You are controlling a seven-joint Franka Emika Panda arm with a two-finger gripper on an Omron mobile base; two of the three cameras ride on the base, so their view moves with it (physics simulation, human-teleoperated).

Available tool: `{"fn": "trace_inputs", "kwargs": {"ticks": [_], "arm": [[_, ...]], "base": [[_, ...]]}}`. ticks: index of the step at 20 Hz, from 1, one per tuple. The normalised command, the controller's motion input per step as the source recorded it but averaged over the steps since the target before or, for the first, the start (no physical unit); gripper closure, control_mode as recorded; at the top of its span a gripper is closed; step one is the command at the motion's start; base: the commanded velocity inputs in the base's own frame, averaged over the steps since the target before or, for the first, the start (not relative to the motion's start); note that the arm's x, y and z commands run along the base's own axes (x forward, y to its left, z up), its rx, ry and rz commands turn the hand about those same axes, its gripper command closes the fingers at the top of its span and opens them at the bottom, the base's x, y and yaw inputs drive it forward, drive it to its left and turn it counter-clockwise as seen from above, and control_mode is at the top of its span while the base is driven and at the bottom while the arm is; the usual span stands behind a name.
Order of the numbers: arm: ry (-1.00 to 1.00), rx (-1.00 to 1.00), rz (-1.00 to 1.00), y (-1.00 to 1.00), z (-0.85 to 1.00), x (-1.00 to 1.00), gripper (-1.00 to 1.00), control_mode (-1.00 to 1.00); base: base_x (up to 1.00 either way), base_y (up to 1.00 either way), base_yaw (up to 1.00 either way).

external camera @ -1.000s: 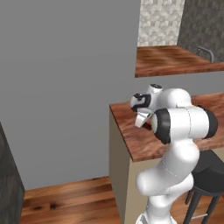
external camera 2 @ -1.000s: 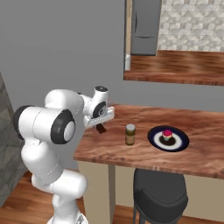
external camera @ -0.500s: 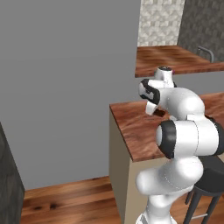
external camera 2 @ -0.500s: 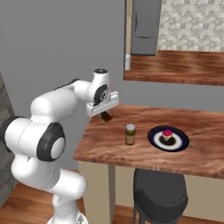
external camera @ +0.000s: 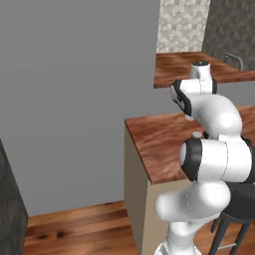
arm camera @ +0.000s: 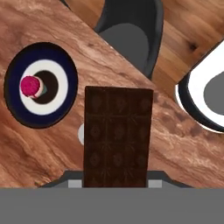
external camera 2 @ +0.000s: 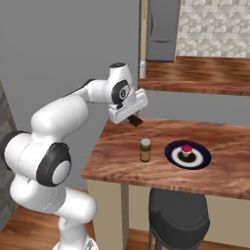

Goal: Take the cinnamon bottle from the cabinet and place it on the dining table, next to the plate with the cupcake. Then take the chocolate from the dining counter and place it on the cupcake plate.

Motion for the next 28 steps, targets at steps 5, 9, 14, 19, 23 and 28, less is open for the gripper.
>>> {"fn": "trace_inputs", "kwargs": {"ticks": [5, 9, 14, 19, 23, 28], "arm": [[-0.01, -0.09, 0.00, -0.95, 0.08, -0.15, 1.00, -1.00], [0.00, 0.00, 0.01, -0.95, -0.24, -0.12, 1.00, -1.00], [0.02, 0.00, 0.05, -0.69, -0.54, 0.00, 1.00, -1.00], [0.05, -0.07, 0.09, -0.13, -0.72, 0.05, 1.00, -1.00], [0.00, -0.09, 0.10, -0.01, -0.60, 0.18, 1.00, -1.00], [0.00, -0.05, 0.08, -0.13, -0.37, 0.09, 1.00, -1.00]], "base": [[0.00, 0.00, 0.00], [0.00, 0.00, 0.00], [0.00, 0.00, 0.00], [0.00, 0.00, 0.00], [0.00, 0.00, 0.00], [0.00, 0.00, 0.00]]}}
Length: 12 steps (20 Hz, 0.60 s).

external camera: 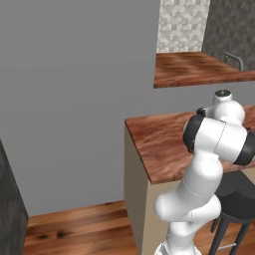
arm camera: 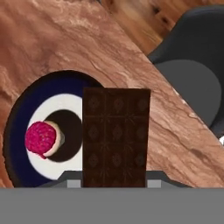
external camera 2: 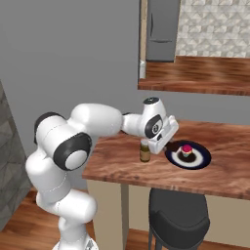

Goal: Take the cinnamon bottle from the cabinet and place it on the dining table, next to the plate with the cupcake. Then take the chocolate from the dining counter and place it on the cupcake plate.

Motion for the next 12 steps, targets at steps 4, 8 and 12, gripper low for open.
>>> {"fn": "trace_inputs", "kwargs": {"ticks": [4, 8, 12], "arm": [[0.00, -0.02, 0.06, -0.19, -0.20, 0.03, 1.00, -1.00], [0.00, 0.00, 0.02, -0.08, -0.13, 0.07, 1.00, -1.00], [-0.01, 0.00, 0.00, -0.09, -0.03, 0.21, 1.00, -1.00]], "base": [[0.00, 0.00, 0.00], [0.00, 0.00, 0.00], [0.00, 0.00, 0.00]]}}
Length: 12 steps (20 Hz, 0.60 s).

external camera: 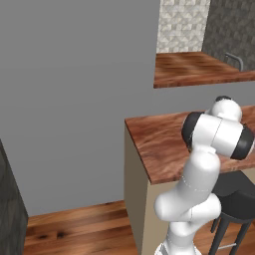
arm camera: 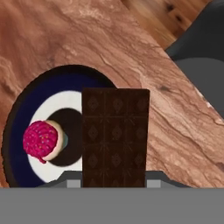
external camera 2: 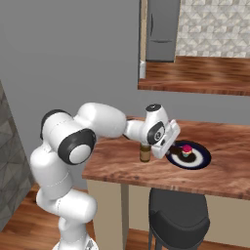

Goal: Take the cinnamon bottle from the cabinet and place it on the dining table, next to the plate with the cupcake. Then take the chocolate from the dining counter and place it on the cupcake plate.

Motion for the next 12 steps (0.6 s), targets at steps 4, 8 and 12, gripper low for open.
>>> {"fn": "trace_inputs", "kwargs": {"ticks": [4, 8, 12], "arm": [[-0.01, 0.00, 0.00, -0.09, 0.00, 0.25, 1.00, -1.00], [0.00, 0.00, 0.00, -0.07, -0.07, 0.16, 1.00, -1.00], [0.00, 0.00, 0.00, -0.09, -0.21, 0.19, 1.00, -1.00]], "base": [[0.00, 0.00, 0.00], [0.00, 0.00, 0.00], [0.00, 0.00, 0.00]]}}
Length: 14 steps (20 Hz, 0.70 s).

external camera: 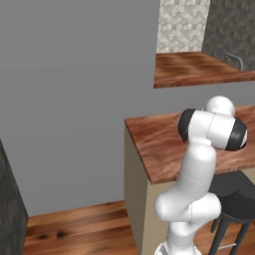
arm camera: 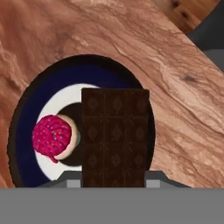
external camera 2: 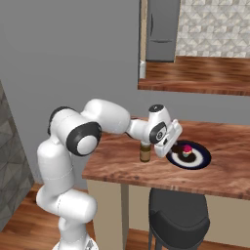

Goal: Take the cinnamon bottle from the cabinet and place it on the dining table, next to the plate with the cupcake. Then take the chocolate from the dining counter and place it on the cupcake plate.

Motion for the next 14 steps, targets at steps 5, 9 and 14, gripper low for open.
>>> {"fn": "trace_inputs", "kwargs": {"ticks": [5, 9, 14], "arm": [[0.00, 0.00, 0.00, -0.12, -0.24, 0.15, 1.00, -1.00], [0.00, 0.00, 0.00, -0.13, -0.02, 0.09, 1.00, -1.00], [0.00, 0.00, 0.00, -0.14, 0.00, 0.12, 1.00, -1.00]], "base": [[0.00, 0.00, 0.00], [0.00, 0.00, 0.00], [0.00, 0.00, 0.00]]}}
